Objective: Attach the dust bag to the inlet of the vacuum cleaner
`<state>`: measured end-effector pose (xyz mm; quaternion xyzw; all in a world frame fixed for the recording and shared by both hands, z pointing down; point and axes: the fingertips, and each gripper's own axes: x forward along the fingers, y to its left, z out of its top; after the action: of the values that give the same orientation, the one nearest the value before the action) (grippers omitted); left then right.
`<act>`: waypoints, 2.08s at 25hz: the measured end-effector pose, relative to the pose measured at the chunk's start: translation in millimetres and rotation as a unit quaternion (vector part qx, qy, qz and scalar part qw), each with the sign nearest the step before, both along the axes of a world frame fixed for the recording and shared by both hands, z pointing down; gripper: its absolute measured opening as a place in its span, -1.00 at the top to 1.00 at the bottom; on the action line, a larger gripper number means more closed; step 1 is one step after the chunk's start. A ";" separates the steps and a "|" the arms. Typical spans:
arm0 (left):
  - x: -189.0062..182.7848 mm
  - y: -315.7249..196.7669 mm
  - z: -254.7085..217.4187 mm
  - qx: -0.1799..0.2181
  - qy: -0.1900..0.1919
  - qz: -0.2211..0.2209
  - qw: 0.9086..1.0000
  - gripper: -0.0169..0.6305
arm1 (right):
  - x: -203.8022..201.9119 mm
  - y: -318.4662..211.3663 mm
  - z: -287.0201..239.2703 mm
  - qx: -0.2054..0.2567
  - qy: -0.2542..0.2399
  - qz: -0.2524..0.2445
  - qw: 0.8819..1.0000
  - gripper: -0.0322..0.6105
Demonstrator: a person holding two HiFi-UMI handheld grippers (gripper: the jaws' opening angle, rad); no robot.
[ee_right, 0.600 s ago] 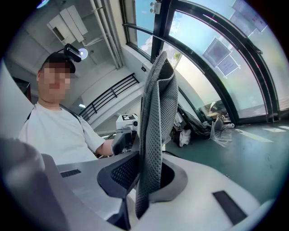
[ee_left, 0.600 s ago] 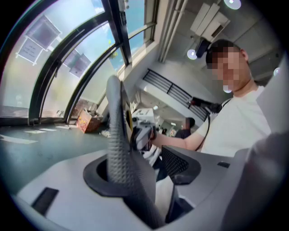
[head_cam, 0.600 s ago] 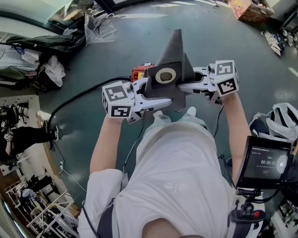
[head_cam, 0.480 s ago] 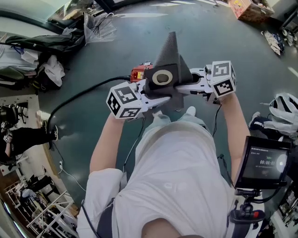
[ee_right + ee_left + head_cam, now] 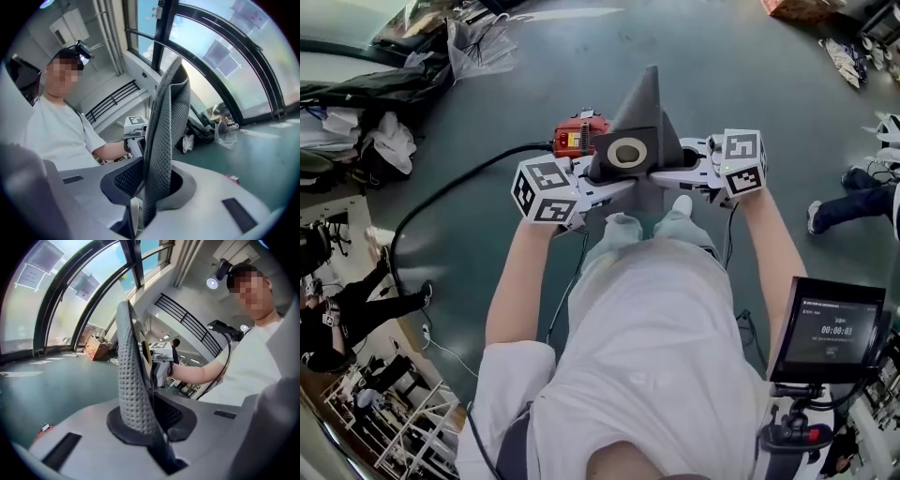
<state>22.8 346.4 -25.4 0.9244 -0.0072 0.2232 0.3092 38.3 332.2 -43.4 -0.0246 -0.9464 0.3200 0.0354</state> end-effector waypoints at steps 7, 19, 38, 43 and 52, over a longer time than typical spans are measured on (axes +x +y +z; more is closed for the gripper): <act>-1.1 -20.1 33.0 -0.056 0.014 0.022 0.998 0.84 | 6.3 -18.9 42.7 -0.128 0.004 0.035 0.991 0.68; -1.9 -132.9 116.9 -0.083 0.017 -0.111 0.990 0.64 | 60.8 -100.3 141.7 -0.194 -0.011 0.121 0.974 0.68; -88.4 -224.7 256.7 -0.062 -0.004 -0.052 0.997 0.65 | -50.4 -196.4 266.6 -0.186 -0.005 0.186 0.965 0.69; -83.9 -244.7 324.5 -0.056 -0.043 -0.116 0.991 0.58 | -32.7 -209.1 336.6 -0.227 0.006 0.185 0.956 0.70; -56.1 -288.1 375.8 -0.145 -0.006 -0.242 0.959 0.47 | 110.7 -228.1 408.5 -0.228 0.085 0.273 0.931 0.70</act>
<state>-33.2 58.2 350.4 0.8393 -0.1999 0.1456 0.4842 148.9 104.1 365.1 0.2549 -0.8114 0.5256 0.0201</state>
